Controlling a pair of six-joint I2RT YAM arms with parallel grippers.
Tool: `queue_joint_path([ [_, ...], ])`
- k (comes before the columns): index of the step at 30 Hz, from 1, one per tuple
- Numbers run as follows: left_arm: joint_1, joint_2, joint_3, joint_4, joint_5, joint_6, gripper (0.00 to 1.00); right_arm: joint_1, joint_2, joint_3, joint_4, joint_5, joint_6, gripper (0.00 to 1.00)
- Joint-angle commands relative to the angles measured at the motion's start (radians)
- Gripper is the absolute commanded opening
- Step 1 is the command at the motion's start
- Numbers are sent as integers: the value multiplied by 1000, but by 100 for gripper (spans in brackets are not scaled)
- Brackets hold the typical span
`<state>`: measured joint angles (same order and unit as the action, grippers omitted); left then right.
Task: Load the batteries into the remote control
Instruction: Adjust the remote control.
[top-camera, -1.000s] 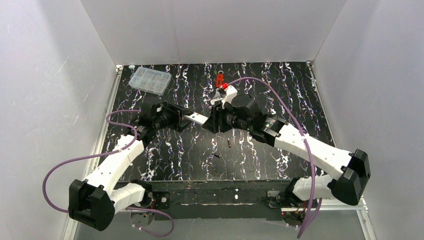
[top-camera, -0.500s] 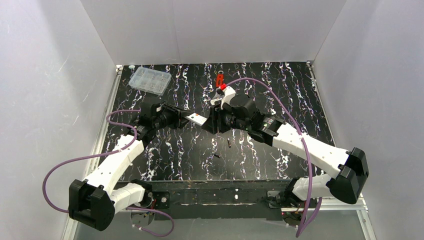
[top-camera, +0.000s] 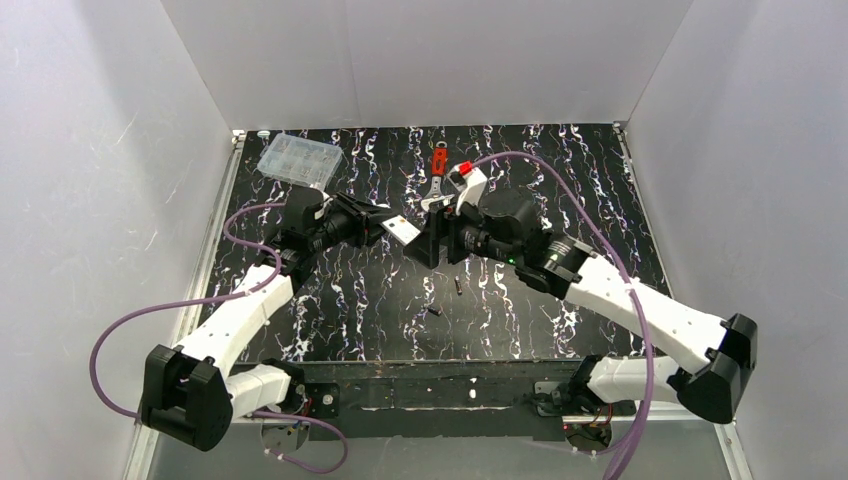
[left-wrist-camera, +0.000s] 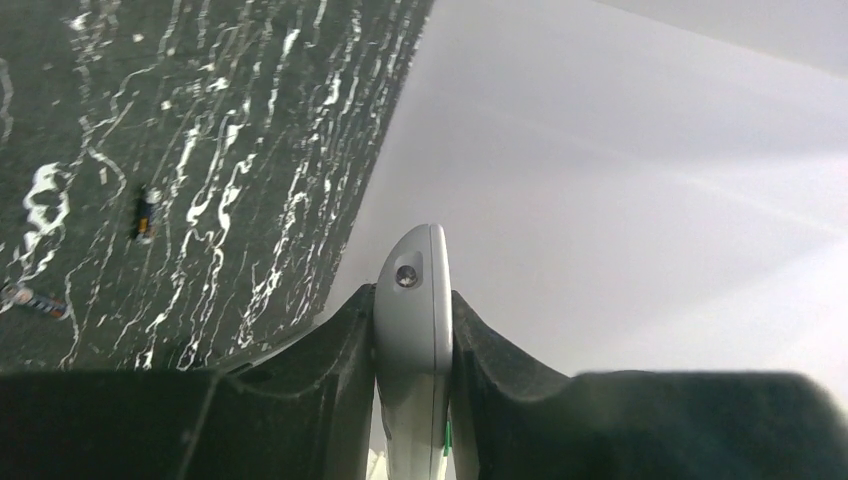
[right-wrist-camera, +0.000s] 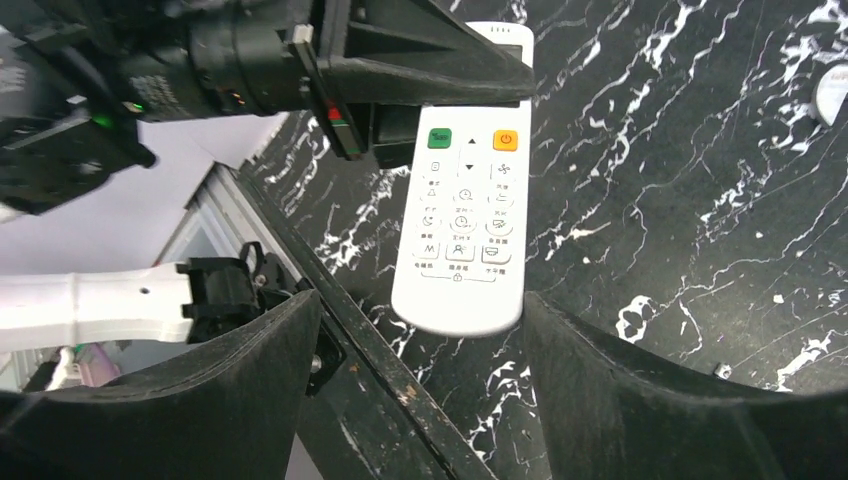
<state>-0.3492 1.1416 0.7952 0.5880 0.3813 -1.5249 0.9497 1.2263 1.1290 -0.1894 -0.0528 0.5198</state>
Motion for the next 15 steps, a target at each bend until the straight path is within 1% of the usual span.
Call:
queue_joint_path([
  [1, -4, -17, -8, 165, 36, 63, 0, 5, -101, -2, 87, 43, 47, 82],
  [4, -3, -7, -5, 262, 26, 83, 0, -4, -145, -23, 87, 148, 123, 85],
  [7, -3, 17, 5, 378, 21, 87, 0, -50, -167, -25, 96, 128, 225, 86],
  [10, -3, 54, 16, 506, 11, 65, 0, -133, -163, -35, 143, -4, 379, 85],
  [13, -3, 95, 19, 624, -8, 25, 0, -217, -143, -75, 244, -145, 535, 84],
  [15, -3, 113, 28, 673, -11, 8, 0, -250, -128, -104, 306, -191, 599, 84],
])
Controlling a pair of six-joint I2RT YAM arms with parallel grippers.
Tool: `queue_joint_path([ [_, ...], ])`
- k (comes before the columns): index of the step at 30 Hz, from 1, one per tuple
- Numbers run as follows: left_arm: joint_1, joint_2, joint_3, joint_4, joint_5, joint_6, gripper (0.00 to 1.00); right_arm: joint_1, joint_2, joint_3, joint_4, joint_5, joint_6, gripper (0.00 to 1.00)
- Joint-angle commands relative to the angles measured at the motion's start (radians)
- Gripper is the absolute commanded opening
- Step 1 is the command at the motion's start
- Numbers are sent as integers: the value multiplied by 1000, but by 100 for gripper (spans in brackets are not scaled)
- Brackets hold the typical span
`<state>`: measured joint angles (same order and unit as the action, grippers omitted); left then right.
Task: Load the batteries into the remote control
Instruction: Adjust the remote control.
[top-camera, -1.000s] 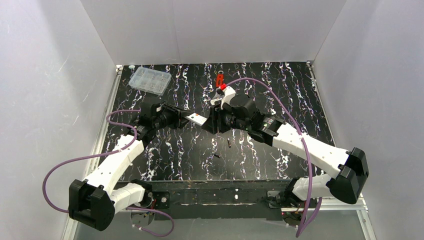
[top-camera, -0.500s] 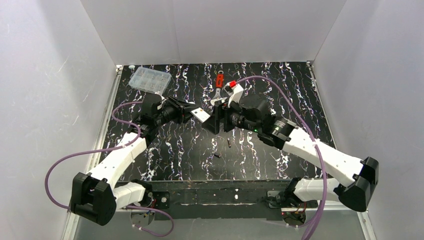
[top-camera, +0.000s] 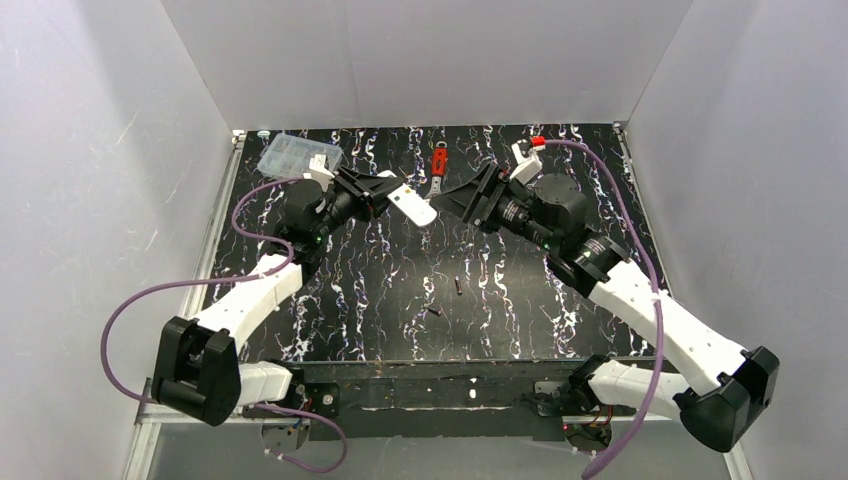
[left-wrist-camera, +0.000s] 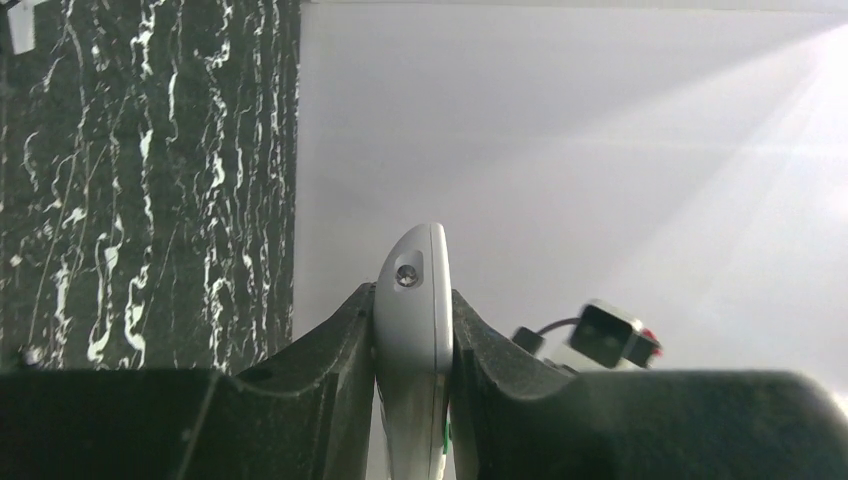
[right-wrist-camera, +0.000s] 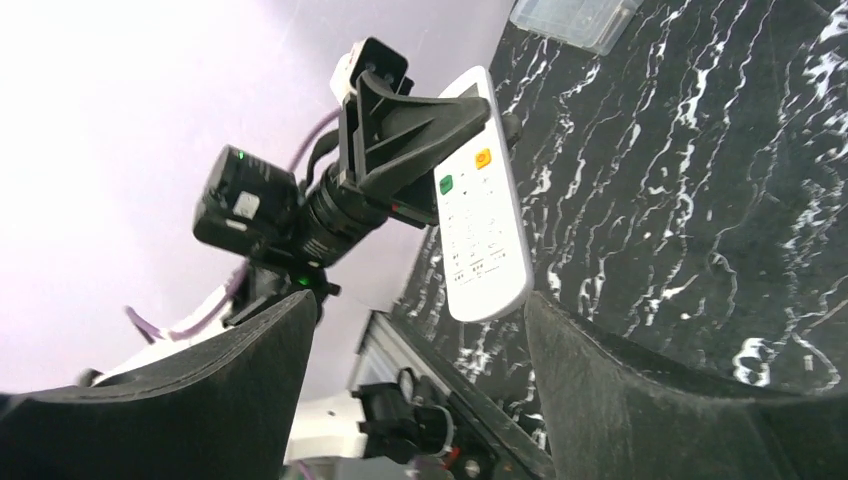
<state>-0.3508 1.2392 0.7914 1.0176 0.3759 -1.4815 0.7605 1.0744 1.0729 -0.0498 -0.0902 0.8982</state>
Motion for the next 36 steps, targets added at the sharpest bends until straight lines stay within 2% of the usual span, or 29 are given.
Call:
queue_joint_path([
  [1, -1, 22, 36, 252, -3, -38, 0, -68, 31, -60, 190, -170, 239, 84],
  [7, -1, 10, 47, 240, 6, -14, 0, -72, 87, -79, 253, -239, 305, 83],
  [13, -2, 2, 47, 241, 4, -29, 0, -73, 124, -80, 282, -232, 331, 82],
  [17, -1, -16, 25, 251, -9, -47, 0, -79, 180, -62, 307, -252, 343, 75],
  [21, -1, -29, 17, 249, -12, -48, 0, -86, 233, -69, 399, -313, 399, 63],
  [25, -2, -30, 19, 253, -11, -55, 0, -86, 257, -73, 454, -328, 404, 55],
  [32, -1, -54, 0, 245, -16, -56, 0, -87, 256, -104, 520, -299, 390, 53],
  [34, -2, -53, -2, 247, -17, -59, 0, -87, 264, -101, 533, -311, 397, 48],
  [36, -1, -52, 0, 249, -17, -61, 0, -87, 270, -96, 539, -319, 397, 38],
])
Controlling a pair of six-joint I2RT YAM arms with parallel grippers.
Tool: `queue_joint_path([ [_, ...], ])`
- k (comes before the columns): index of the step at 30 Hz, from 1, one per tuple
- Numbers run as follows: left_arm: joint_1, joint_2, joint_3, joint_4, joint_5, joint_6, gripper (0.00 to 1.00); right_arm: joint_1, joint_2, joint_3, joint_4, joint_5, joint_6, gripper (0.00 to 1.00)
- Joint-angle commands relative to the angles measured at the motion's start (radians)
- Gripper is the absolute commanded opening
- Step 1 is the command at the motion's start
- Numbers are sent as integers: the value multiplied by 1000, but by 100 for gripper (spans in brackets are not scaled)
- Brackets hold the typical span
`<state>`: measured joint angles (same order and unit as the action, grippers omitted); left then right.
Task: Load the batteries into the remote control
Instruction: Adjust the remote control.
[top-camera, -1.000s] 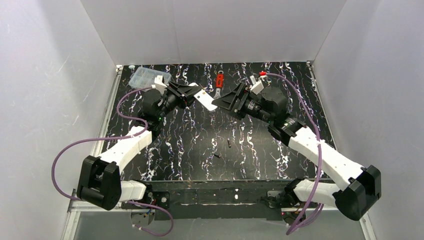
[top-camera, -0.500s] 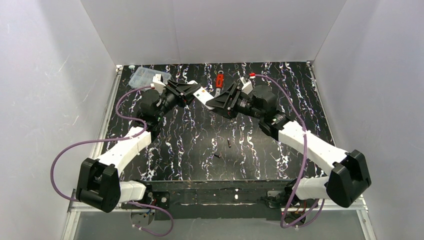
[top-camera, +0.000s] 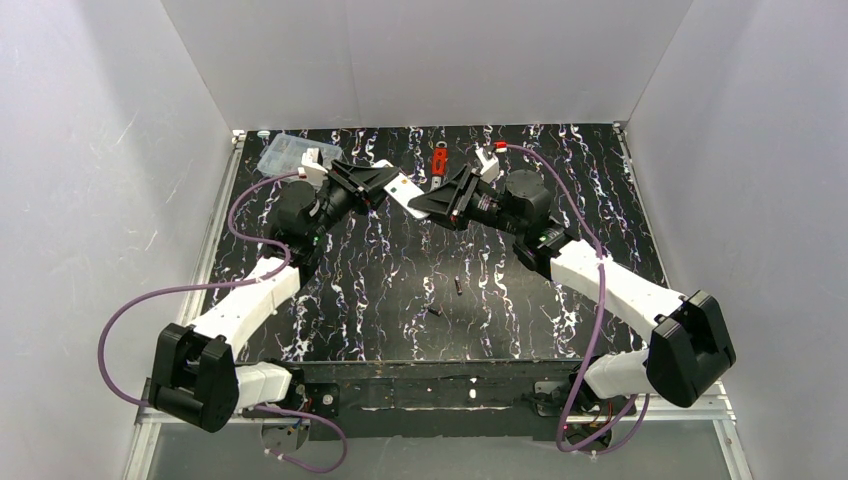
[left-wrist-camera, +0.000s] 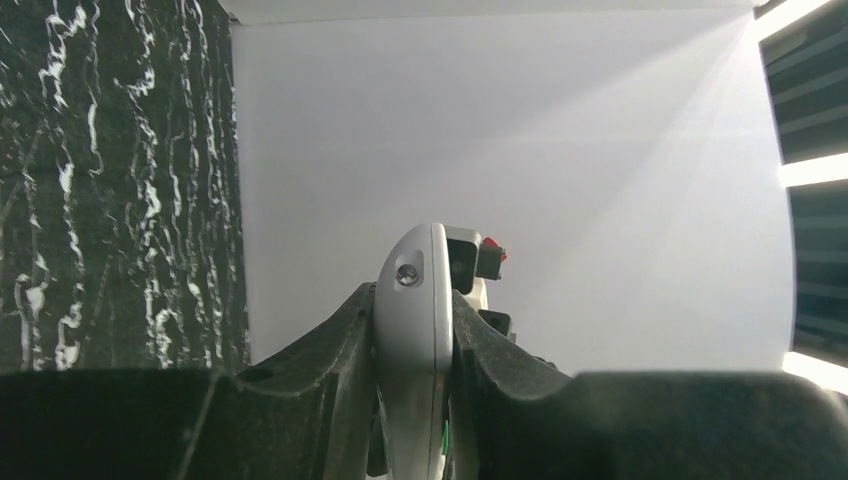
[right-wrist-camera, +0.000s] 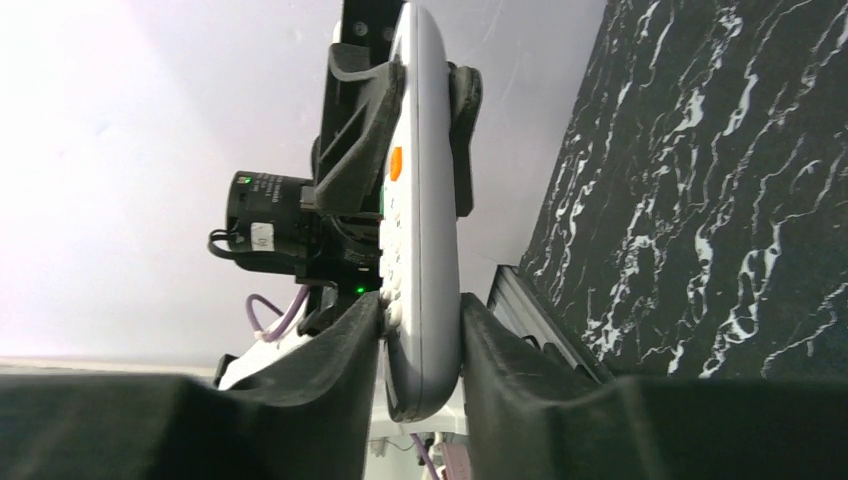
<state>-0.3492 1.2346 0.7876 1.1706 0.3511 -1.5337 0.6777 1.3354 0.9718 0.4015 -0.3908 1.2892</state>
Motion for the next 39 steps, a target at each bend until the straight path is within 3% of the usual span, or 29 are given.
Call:
queue_joint_path([
  [1, -3, -47, 1, 95, 7, -9, 0, -3, 9, 10, 80, -19, 0, 32],
  [3, -2, -50, 0, 92, 5, -9, 1, -4, 5, 20, 63, -17, -23, 19],
  [5, -3, -55, -3, 73, 2, -8, 15, -3, -6, 32, 32, -10, -61, 8],
  [6, -3, -60, -5, 52, 2, -8, 31, -4, -14, 40, 11, -3, -83, 3],
  [9, -2, -97, 17, -149, 20, 18, 93, -3, -42, 62, -75, 31, -169, 1],
  [10, -3, -117, 35, -244, 29, 44, 98, -3, -55, 69, -109, 48, -205, 1],
  [14, -2, -187, 131, -618, 24, 159, 98, 5, -100, 120, -293, 166, -438, 1],
  [21, -2, -174, 368, -1222, -11, 296, 98, 120, -108, 218, -588, 562, -1120, 1],
  [24, -2, -150, 407, -1283, 15, 294, 98, 163, -111, 218, -618, 647, -1342, 1],
  [27, -3, -143, 395, -1278, 20, 261, 98, 194, -130, 208, -618, 699, -1461, 1],
  [34, -3, -117, 388, -1285, 17, 226, 98, 330, -130, 209, -601, 777, -1674, 1],
  [39, -4, -114, 377, -1289, -7, 201, 98, 415, -75, 251, -651, 819, -1724, 1],
])
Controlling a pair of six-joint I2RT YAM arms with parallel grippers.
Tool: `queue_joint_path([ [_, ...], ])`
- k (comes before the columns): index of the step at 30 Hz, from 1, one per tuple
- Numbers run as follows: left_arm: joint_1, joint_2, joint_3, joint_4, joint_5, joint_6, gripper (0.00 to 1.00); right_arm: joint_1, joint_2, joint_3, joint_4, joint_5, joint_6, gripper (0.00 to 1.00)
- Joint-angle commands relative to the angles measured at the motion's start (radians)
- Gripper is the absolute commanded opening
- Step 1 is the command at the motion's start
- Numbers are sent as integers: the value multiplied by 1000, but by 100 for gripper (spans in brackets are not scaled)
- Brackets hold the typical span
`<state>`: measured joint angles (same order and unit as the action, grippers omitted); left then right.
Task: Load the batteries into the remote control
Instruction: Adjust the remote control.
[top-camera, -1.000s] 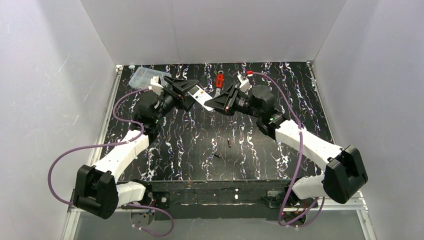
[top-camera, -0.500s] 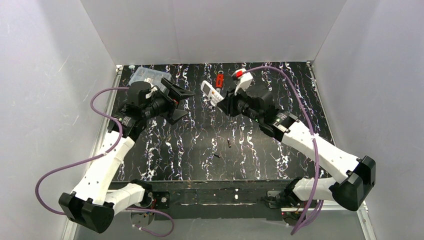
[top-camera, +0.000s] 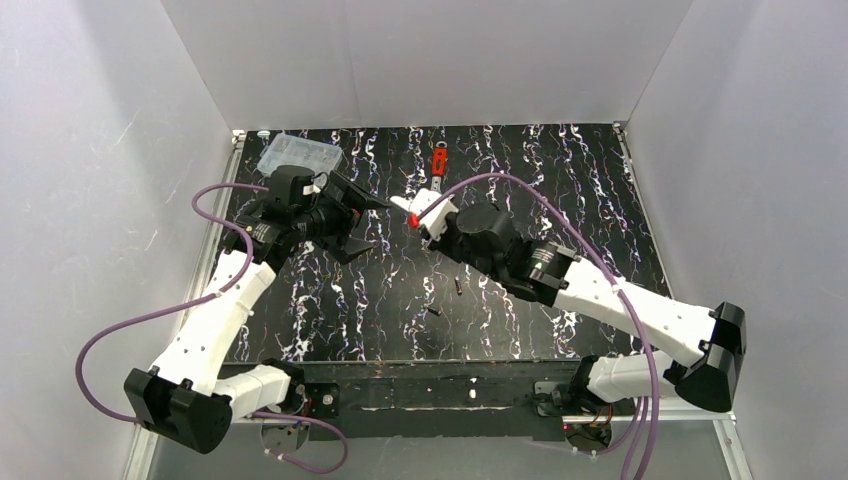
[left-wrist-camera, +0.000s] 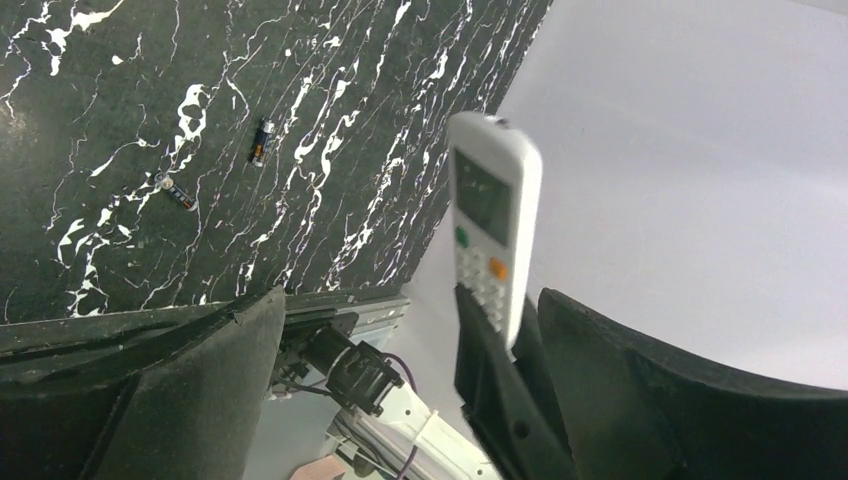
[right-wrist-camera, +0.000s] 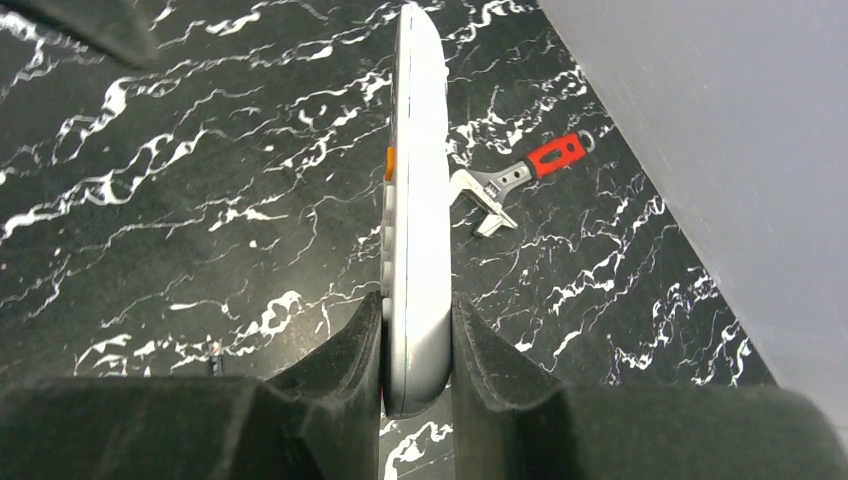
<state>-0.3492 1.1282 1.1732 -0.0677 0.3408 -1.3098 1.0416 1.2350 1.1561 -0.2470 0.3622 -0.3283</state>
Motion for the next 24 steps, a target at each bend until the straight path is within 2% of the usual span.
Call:
queue_joint_path([
  [1, -3, -14, -13, -50, -5, -29, 98, 62, 35, 73, -8, 75, -110, 1],
  [7, -4, -22, -35, -49, -14, -35, 98, 117, 84, 124, -2, 99, -129, 1],
  [9, -4, -10, -43, -42, 1, -50, 95, 135, 103, 150, 2, 107, -139, 1],
  [18, -5, -18, -53, -7, -23, -48, 74, 211, 157, 232, -42, 138, -175, 1],
  [24, -5, -28, -63, 9, -38, -49, 53, 235, 146, 215, -49, 152, -157, 1],
])
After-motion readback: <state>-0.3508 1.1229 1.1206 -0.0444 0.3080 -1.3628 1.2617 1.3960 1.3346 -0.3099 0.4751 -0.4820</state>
